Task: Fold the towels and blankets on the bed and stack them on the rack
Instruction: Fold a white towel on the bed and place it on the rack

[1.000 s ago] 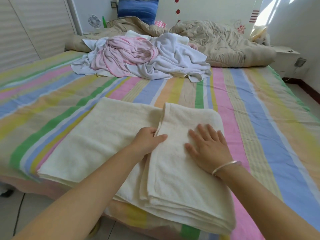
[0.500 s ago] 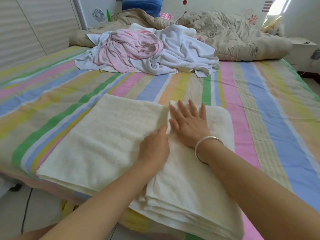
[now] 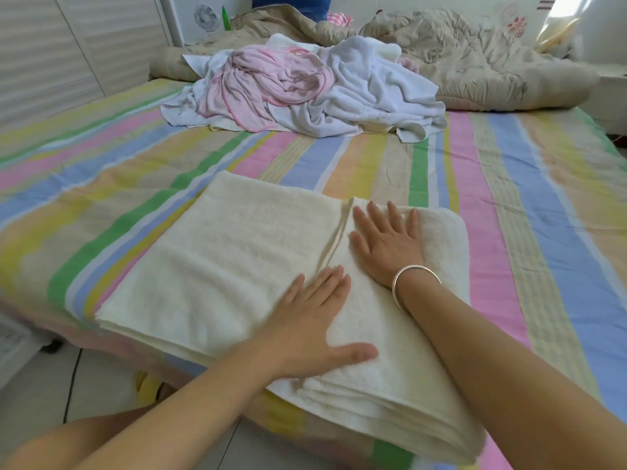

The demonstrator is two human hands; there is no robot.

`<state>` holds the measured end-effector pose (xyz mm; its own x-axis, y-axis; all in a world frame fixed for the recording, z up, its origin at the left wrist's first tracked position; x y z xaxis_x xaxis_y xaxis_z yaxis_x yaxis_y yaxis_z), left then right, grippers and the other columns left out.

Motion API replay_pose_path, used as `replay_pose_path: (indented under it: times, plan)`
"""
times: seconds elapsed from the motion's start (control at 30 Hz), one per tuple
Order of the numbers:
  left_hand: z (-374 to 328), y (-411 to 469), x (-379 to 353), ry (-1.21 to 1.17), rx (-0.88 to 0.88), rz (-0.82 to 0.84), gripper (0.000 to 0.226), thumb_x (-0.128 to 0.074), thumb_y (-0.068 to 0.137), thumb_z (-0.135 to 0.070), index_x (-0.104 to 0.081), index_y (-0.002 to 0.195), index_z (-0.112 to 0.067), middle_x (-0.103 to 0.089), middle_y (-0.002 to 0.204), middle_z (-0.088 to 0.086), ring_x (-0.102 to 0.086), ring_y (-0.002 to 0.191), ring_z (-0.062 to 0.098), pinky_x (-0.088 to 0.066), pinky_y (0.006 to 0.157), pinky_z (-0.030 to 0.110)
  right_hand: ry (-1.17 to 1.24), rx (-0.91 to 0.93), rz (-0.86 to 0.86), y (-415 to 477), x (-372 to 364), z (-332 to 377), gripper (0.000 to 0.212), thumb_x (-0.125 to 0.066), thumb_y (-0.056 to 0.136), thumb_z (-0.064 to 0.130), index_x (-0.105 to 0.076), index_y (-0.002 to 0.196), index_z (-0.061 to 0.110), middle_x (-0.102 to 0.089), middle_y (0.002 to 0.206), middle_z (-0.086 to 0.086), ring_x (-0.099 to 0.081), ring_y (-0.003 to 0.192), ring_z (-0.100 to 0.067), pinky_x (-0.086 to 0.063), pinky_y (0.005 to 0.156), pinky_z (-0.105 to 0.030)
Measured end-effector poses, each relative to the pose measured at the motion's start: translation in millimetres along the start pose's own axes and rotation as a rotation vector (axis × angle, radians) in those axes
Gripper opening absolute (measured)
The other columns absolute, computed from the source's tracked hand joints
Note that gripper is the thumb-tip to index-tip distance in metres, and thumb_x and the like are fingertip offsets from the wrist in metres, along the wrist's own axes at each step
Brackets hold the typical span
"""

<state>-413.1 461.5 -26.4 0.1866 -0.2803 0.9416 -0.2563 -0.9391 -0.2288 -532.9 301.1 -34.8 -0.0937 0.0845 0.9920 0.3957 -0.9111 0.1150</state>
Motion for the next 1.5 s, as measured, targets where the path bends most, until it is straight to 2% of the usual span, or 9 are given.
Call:
replay_pose_path:
  times: [0.27,0.43,0.57,0.67,0.87,0.97,1.2,1.33,1.5]
  plan:
    - [6.0,-1.3,-9.7,0.087,-0.051,0.0,0.129,-0.031,0.063,-0.098,0.027,0.15,-0.022,0.041,0.151,-0.011,0.041,0.135,0.001,0.015,0.119,0.043,-0.034,-0.075,0.278,-120.8,35.6,15.6,0.063,-0.004,0.096,0.055,0.009,0.153,0.032,0.016,0.161,0.004,0.025,0.145,-0.026,0.02,0.112,-0.056]
    - [1.2,-0.2,-7.5,0.024,-0.042,-0.062,0.125,-0.029,0.062,-0.096,0.012,0.155,-0.023,0.028,0.158,-0.012,0.029,0.141,0.0,0.012,0.12,0.041,-0.059,-0.047,0.134,-151.8,17.6,14.0,0.075,0.016,0.081,0.054,0.009,0.153,0.034,0.01,0.162,0.006,0.017,0.147,-0.022,0.015,0.115,-0.054]
    - [3.5,-21.8,4.9,-0.606,0.097,-0.428,0.06,-0.053,0.082,-0.069,-0.062,0.126,-0.03,-0.052,0.138,-0.018,-0.042,0.132,-0.001,-0.032,0.114,0.028,-0.049,-0.039,0.143,-144.4,18.6,10.2,0.075,0.012,0.082,0.056,0.005,0.153,0.034,0.006,0.162,0.007,0.014,0.148,-0.021,0.014,0.116,-0.053]
    - [23.3,-52.6,1.0,-0.812,0.304,-0.786,0.017,-0.058,0.095,-0.036,-0.073,0.101,-0.029,-0.068,0.103,-0.021,-0.061,0.103,-0.001,-0.05,0.093,0.023,-0.009,-0.05,0.149,-143.7,28.4,14.4,0.063,-0.002,0.094,0.055,0.003,0.154,0.033,0.005,0.162,0.005,0.013,0.148,-0.021,0.013,0.117,-0.051]
    - [89.5,-110.2,-46.3,-1.065,0.843,-1.242,0.054,-0.064,0.078,-0.032,-0.05,0.129,-0.021,-0.049,0.131,-0.001,-0.05,0.123,0.022,-0.045,0.103,0.046,0.152,0.16,0.052,-139.4,43.6,71.4,0.082,0.012,0.078,0.064,-0.006,0.153,0.036,-0.002,0.162,0.008,0.01,0.148,-0.014,0.009,0.119,-0.043]
    - [114.6,-116.7,-53.8,-1.386,0.929,-1.325,0.057,-0.073,0.075,-0.024,-0.051,0.126,-0.013,-0.061,0.119,0.005,-0.062,0.109,0.023,-0.051,0.092,0.037,0.103,0.163,0.037,-125.7,38.7,90.9,0.074,0.003,0.086,0.065,-0.005,0.153,0.035,0.001,0.162,0.006,0.014,0.148,-0.018,0.011,0.119,-0.047]
    - [150.6,-121.0,-43.3,-1.714,1.065,-1.269,0.022,-0.072,0.084,-0.013,-0.059,0.102,-0.011,-0.065,0.108,0.009,-0.064,0.094,0.027,-0.055,0.083,0.039,-0.034,0.084,0.187,-101.9,2.4,98.4,0.073,-0.007,0.092,0.067,0.006,0.154,0.031,0.013,0.161,0.001,0.017,0.147,-0.023,0.014,0.116,-0.053]
    - [163.7,-110.4,-33.4,-1.956,0.931,-1.207,0.037,-0.071,0.087,-0.02,-0.06,0.122,-0.014,-0.066,0.117,0.005,-0.065,0.09,0.02,-0.052,0.062,0.031,-0.016,0.086,0.15,-101.8,-1.2,98.4,0.076,-0.001,0.088,0.069,0.004,0.154,0.032,0.012,0.162,0.002,0.017,0.147,-0.022,0.015,0.116,-0.051]
    - [161.1,-89.7,-11.7,-1.914,0.896,-1.122,0.036,-0.081,0.075,-0.033,-0.069,0.103,-0.015,-0.072,0.098,0.0,-0.069,0.092,0.022,-0.057,0.083,0.04,-0.048,0.078,0.17,-102.0,-4.7,100.4,0.081,0.008,0.082,0.069,0.005,0.154,0.031,0.016,0.161,0.001,0.021,0.146,-0.022,0.017,0.115,-0.052]
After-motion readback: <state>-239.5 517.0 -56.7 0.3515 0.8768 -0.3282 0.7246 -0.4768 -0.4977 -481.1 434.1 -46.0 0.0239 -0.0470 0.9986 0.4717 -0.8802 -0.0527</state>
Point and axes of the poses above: each hand's wrist, its own y-axis towards the middle knuckle, its own x-axis out of the back of the hand, z = x × y, the point moved 3 cm from there along y, towards the middle knuckle
